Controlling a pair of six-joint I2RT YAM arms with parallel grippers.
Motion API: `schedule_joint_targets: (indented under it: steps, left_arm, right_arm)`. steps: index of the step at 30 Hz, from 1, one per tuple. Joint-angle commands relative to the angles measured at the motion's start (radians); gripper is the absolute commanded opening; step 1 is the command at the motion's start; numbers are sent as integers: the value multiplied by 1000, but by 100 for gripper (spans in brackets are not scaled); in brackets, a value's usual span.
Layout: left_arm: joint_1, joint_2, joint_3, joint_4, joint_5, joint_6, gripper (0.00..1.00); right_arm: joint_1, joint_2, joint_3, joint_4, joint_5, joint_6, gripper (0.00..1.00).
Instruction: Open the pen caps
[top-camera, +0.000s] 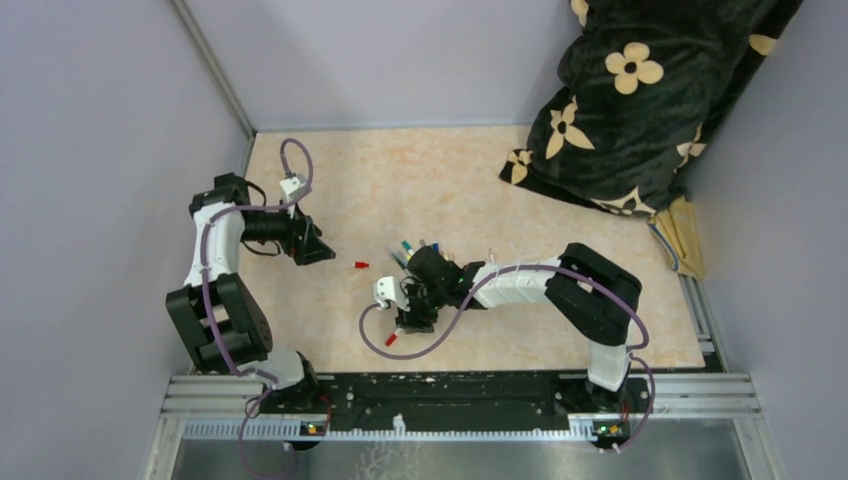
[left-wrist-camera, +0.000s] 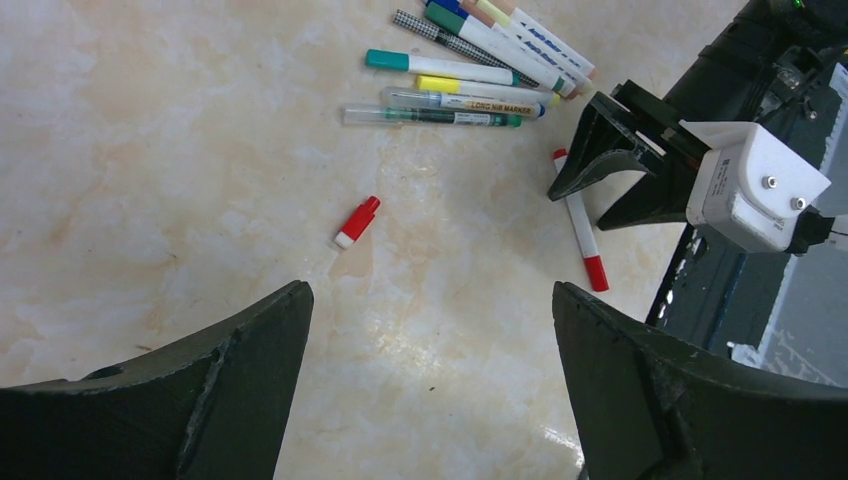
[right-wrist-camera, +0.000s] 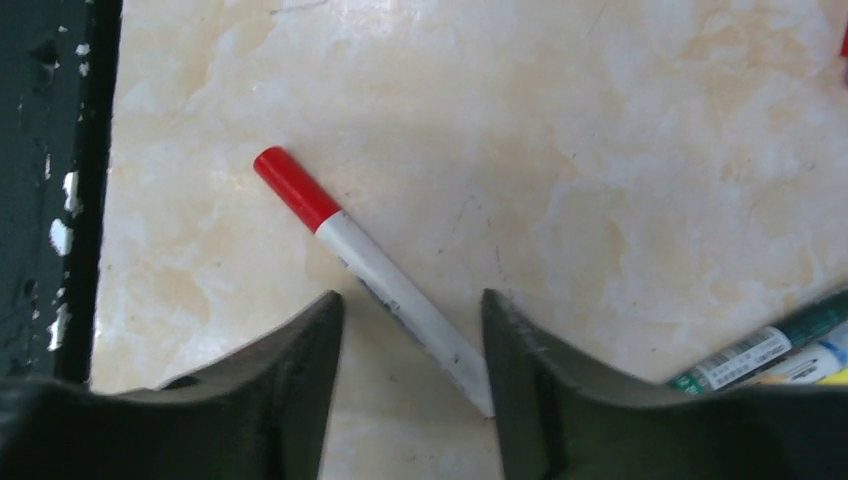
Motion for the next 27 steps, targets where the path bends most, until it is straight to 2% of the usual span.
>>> schedule_joint_targets:
  steps: [1,3,5,7,14,16,20,23,27]
  left_arm:
    - [7,13,38,-89,71,80,95]
    - [8,15,47,-119,73,106,95]
    - [7,17,52,-150,78,137,95]
    - [7,17,53,-168,80,158,95]
    - [6,11,24,-203,113,228,95]
    - [-2,-1,9,-229,139,266,98]
    - [-97,-69,-61,-221,80,328,99]
    - [-170,-128,-115,-109,17,252,99]
    - [-251,-195,-181,-15,-46,236,99]
  right_arm:
    - [-1,9,-33,82,88,12,46]
    - [-1,13,-34,91,104,38,27]
    - [-4,20,-24,85,121,75,16]
    - [-11,17,-20,76,89,108,14]
    - [-11,-21,-85,136,75,195,19]
    - [-12,-26,-114,176,96,234,18]
    - [-15,-49,-162,268,107,342,10]
    - [-24,-62,-162,282,87,406,0]
    - [-85,-79,-122,240,16,514,0]
